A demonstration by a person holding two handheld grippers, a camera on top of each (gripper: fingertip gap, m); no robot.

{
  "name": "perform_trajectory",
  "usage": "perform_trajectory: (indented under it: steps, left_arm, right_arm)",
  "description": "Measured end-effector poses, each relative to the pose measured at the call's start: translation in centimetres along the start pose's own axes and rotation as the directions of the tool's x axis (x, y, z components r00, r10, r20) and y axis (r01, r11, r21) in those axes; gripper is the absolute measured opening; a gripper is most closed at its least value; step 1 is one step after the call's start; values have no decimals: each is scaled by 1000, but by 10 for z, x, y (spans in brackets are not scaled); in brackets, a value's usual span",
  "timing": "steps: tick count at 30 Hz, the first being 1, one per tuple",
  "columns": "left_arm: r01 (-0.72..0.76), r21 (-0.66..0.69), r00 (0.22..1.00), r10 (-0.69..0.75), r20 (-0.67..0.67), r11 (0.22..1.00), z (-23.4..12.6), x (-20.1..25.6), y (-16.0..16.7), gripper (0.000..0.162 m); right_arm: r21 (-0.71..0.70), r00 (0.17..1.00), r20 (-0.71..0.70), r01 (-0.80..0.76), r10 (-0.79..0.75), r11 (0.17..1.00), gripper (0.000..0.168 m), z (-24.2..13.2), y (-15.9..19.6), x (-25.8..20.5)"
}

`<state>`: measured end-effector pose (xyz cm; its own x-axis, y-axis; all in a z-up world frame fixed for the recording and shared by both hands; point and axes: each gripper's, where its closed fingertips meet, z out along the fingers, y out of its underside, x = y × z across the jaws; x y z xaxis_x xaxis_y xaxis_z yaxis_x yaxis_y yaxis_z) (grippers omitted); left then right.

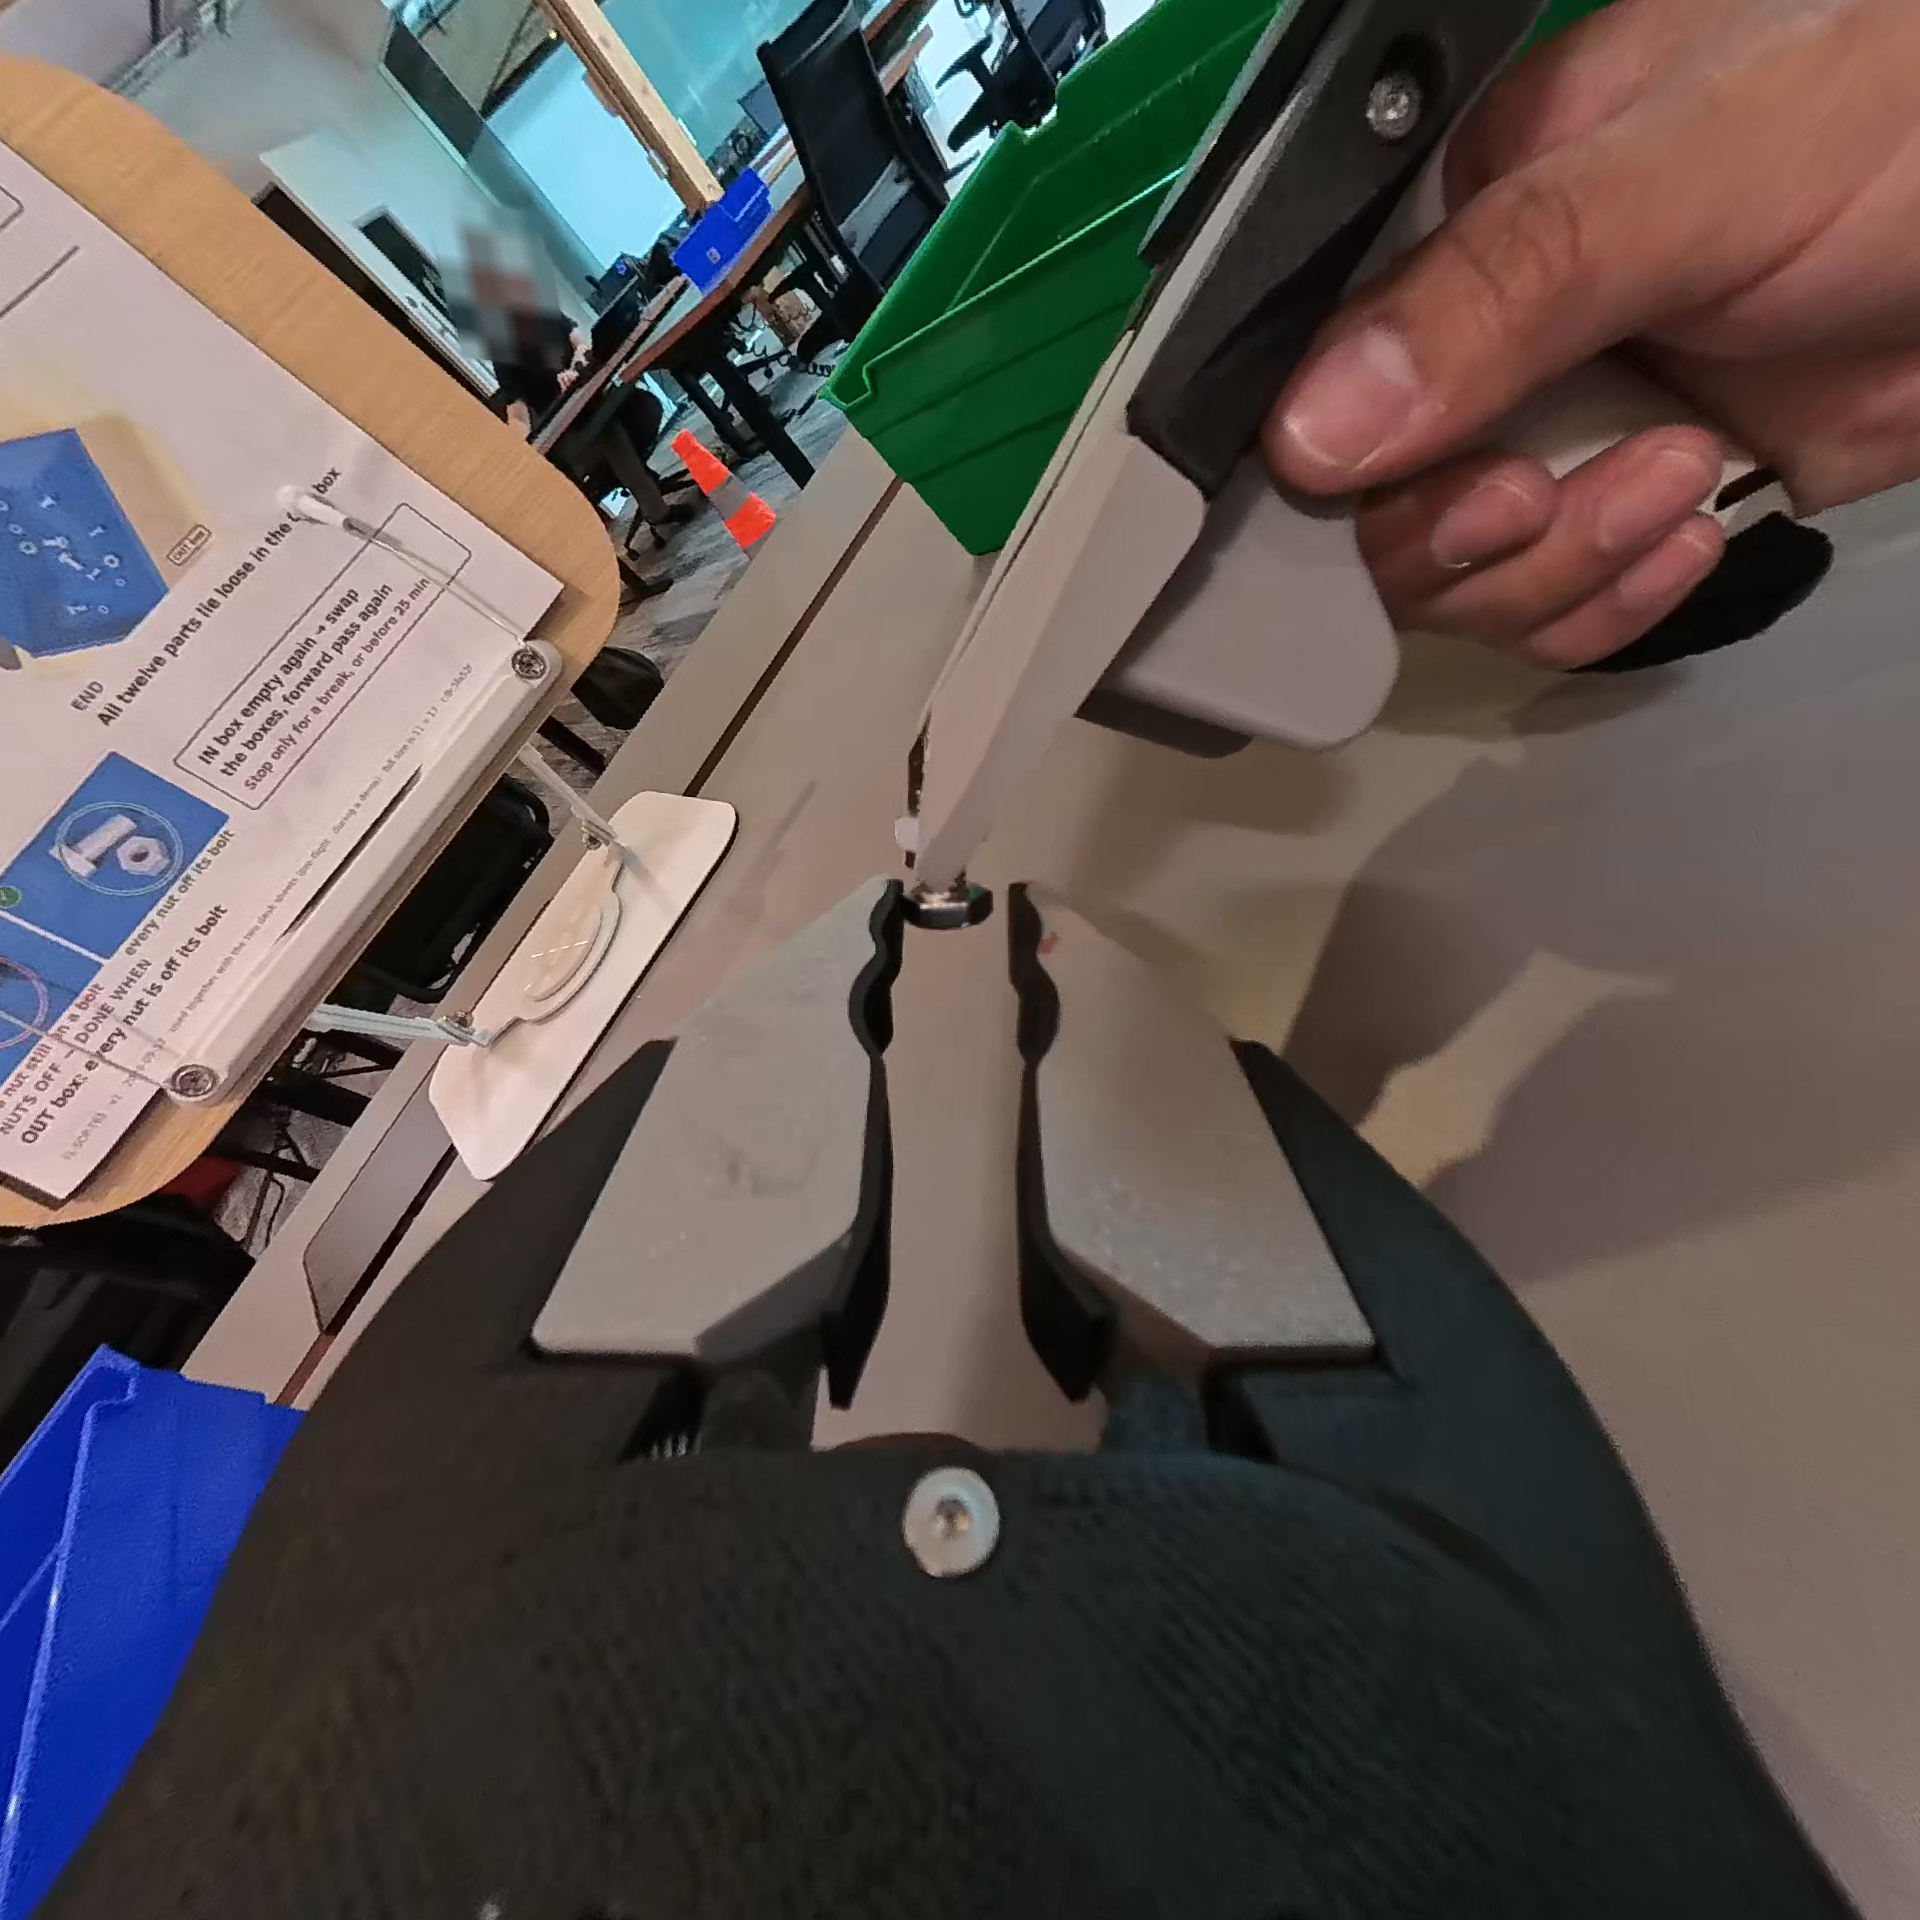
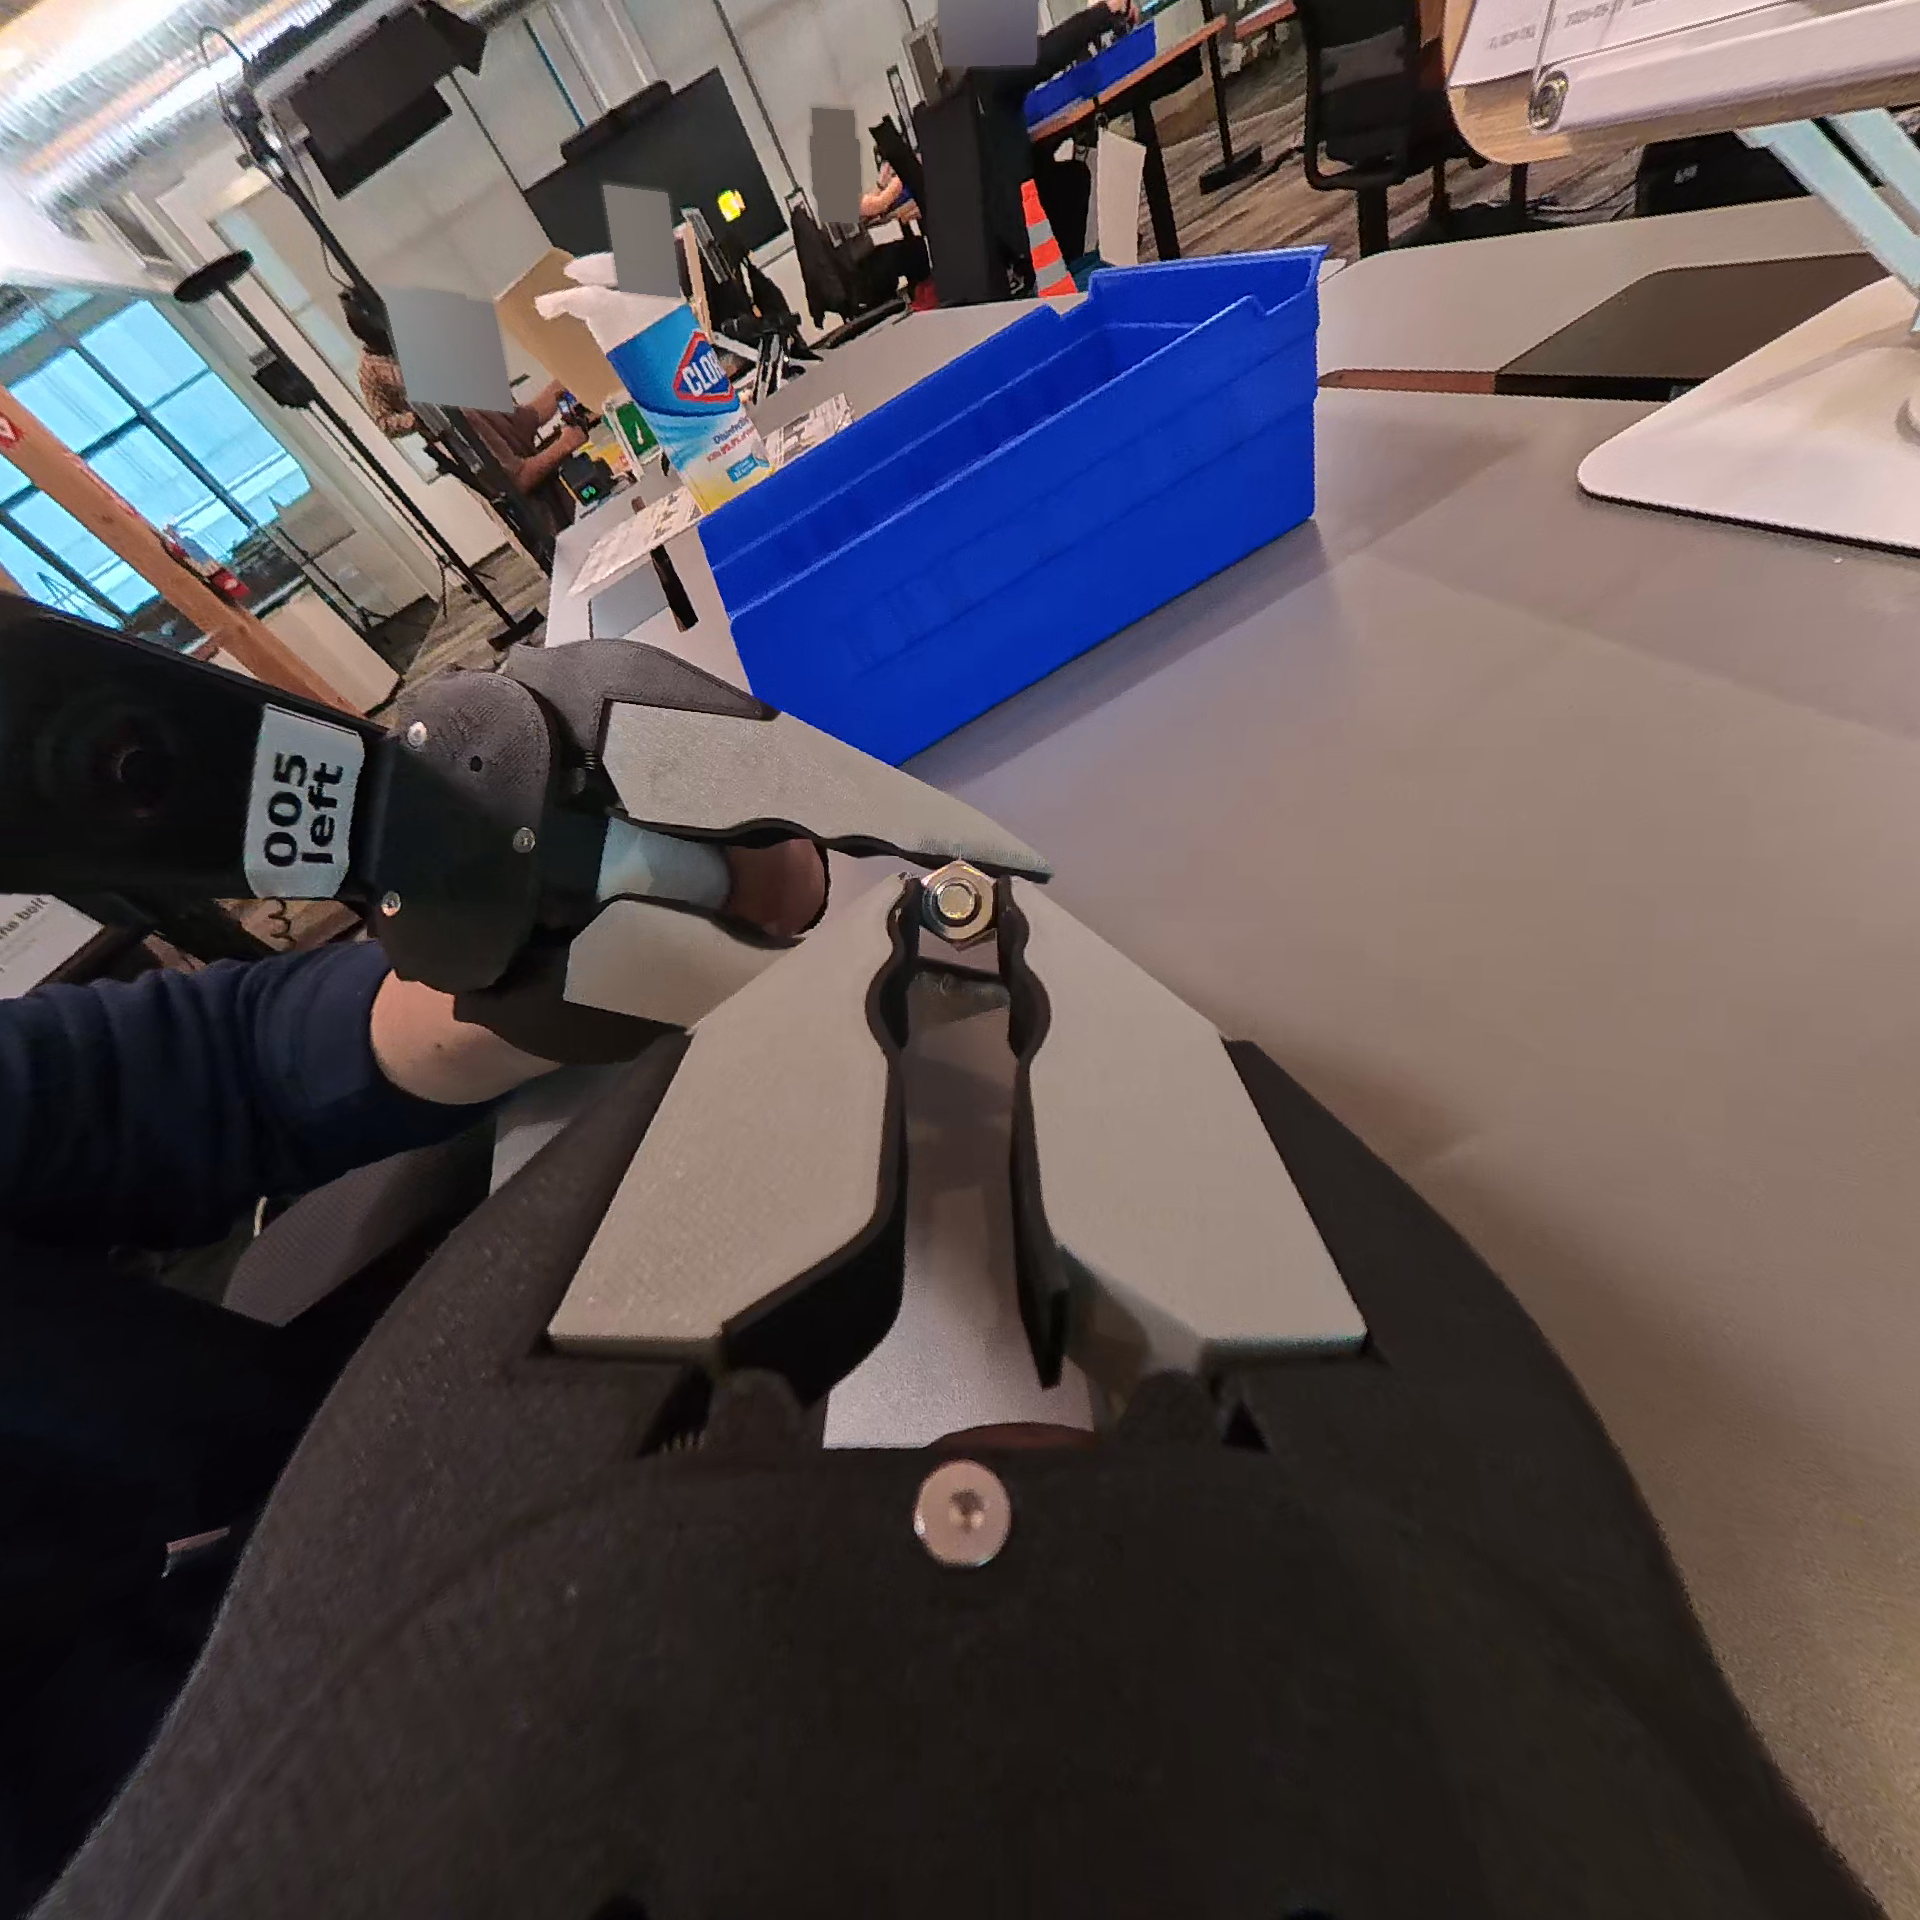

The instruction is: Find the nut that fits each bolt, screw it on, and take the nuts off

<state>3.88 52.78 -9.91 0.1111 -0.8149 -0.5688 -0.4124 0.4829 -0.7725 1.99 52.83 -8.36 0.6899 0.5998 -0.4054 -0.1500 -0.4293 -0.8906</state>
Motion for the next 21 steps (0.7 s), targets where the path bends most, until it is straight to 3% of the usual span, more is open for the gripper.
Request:
perform_trajectory:
  steps: [5, 14, 19, 21]
  left_arm:
    - [71, 24, 997, -71, -21, 997, -2, -1, -4, 14]
    - [377, 123, 914, -348, -206, 918, -13, -1, -22, 13]
    - [486, 170, 864, -441, -244, 857, -20, -17, -25, 13]
    - [511, 170, 848, -461, -263, 843, -22, -18, -25, 13]
  right_arm:
    - [13, 1000, 1, 23, -23, 1000, 11, -2, -3, -3]
    - [52, 978, -41, 208, -206, 977, 12, -10, -17, -15]
    - [56, 982, -108, 164, -158, 985, 9, -17, -20, 3]
    - [100, 990, -29, 139, -137, 985, 14, -18, -24, -8]
